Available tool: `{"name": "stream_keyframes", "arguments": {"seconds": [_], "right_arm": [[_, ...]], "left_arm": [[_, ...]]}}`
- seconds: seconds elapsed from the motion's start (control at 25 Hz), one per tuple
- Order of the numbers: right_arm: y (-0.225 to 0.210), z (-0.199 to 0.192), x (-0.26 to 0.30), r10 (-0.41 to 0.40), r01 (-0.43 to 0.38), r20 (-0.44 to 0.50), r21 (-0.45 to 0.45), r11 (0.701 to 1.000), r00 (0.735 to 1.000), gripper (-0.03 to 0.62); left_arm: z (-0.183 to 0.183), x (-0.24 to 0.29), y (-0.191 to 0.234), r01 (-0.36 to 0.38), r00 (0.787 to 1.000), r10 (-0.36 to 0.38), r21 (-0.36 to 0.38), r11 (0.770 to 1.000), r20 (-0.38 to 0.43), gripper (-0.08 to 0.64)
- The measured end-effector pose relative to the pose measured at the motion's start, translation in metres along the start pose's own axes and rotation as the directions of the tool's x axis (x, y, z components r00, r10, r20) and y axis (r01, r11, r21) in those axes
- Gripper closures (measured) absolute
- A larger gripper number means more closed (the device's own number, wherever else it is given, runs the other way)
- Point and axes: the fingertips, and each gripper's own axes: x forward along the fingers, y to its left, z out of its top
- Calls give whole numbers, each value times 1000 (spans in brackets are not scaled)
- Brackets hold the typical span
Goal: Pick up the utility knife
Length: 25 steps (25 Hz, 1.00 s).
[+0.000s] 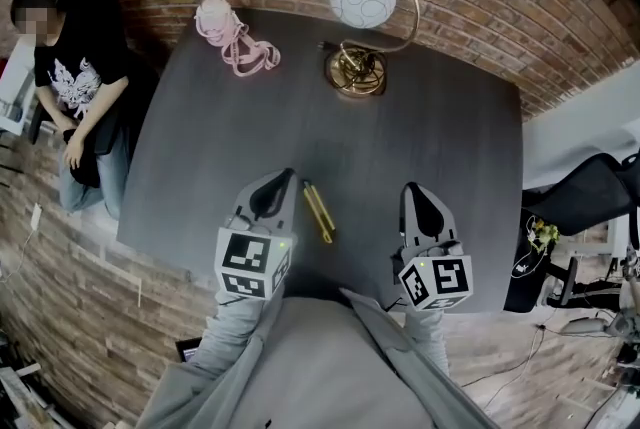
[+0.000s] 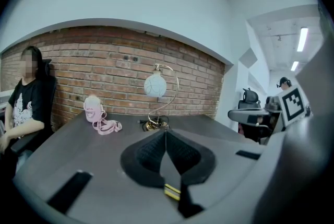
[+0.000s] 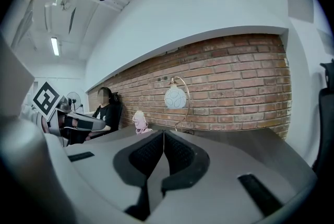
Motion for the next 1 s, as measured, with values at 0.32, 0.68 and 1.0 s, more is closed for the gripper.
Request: {"name": "stream_keyframes", "arguments": {"seconds": [0.32,0.68,1.0], "right_arm": [[1,-12,-2,-4,4,-22,19,1000,1000,572],[-4,-28,-8,-4,6,-47,42,999,999,572],[-6,-43,-7,0,5,-74,58,998,997,572]], "left_arm": [[-30,10,-4,-25,998,21,-54,998,-64,538],[-70,25,-12,-57,989,35,-145,988,-147,477],[-124,46,-17,-110,961,57,-184,977,-271,408]]}}
